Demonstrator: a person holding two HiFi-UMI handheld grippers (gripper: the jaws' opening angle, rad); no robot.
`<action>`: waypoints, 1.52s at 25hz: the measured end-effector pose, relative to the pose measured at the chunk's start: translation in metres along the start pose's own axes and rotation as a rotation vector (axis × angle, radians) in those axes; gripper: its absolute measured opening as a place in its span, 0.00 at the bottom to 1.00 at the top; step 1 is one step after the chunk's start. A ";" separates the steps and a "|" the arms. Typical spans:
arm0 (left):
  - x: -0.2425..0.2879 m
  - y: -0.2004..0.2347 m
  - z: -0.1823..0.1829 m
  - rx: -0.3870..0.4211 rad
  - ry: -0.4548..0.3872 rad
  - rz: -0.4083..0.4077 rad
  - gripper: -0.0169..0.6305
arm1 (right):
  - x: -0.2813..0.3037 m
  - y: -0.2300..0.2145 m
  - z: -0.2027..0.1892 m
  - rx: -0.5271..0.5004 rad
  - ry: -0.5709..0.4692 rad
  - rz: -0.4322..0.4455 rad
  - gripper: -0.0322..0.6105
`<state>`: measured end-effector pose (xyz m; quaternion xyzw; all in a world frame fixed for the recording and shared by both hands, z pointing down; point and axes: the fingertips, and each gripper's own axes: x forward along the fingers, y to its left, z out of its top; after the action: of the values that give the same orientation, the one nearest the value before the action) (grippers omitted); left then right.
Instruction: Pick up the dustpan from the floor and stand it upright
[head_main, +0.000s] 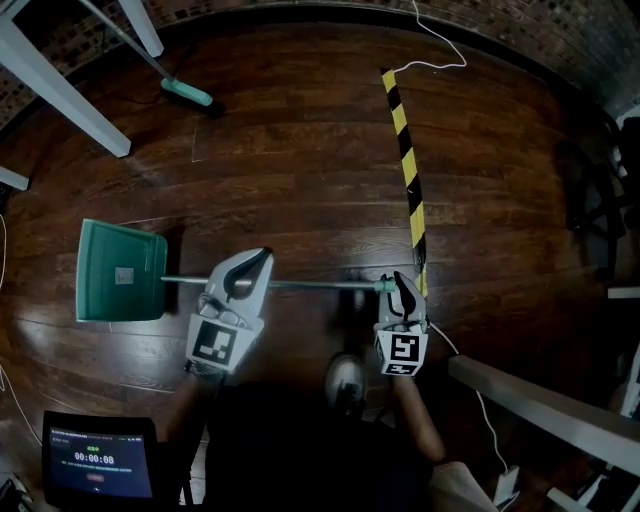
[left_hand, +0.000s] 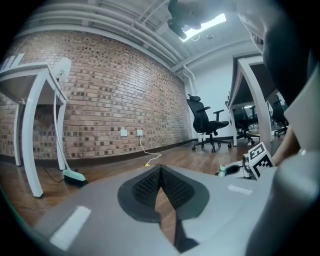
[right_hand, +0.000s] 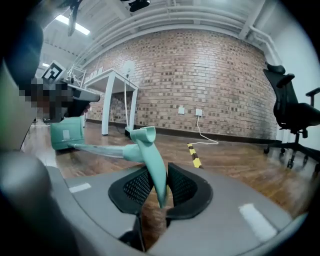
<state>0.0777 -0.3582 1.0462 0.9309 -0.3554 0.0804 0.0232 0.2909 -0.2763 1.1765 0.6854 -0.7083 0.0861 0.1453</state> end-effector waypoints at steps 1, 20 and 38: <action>0.000 0.002 0.004 0.001 -0.009 0.005 0.03 | 0.000 -0.005 0.010 -0.003 -0.014 -0.011 0.20; -0.066 0.009 0.288 -0.032 -0.039 0.081 0.03 | -0.094 -0.023 0.320 -0.299 0.023 -0.004 0.26; -0.155 0.057 0.464 -0.076 0.000 0.182 0.03 | -0.107 0.071 0.442 -0.505 0.272 0.245 0.37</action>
<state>-0.0121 -0.3459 0.5620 0.8932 -0.4414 0.0685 0.0512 0.1832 -0.3138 0.7308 0.5193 -0.7587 0.0155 0.3929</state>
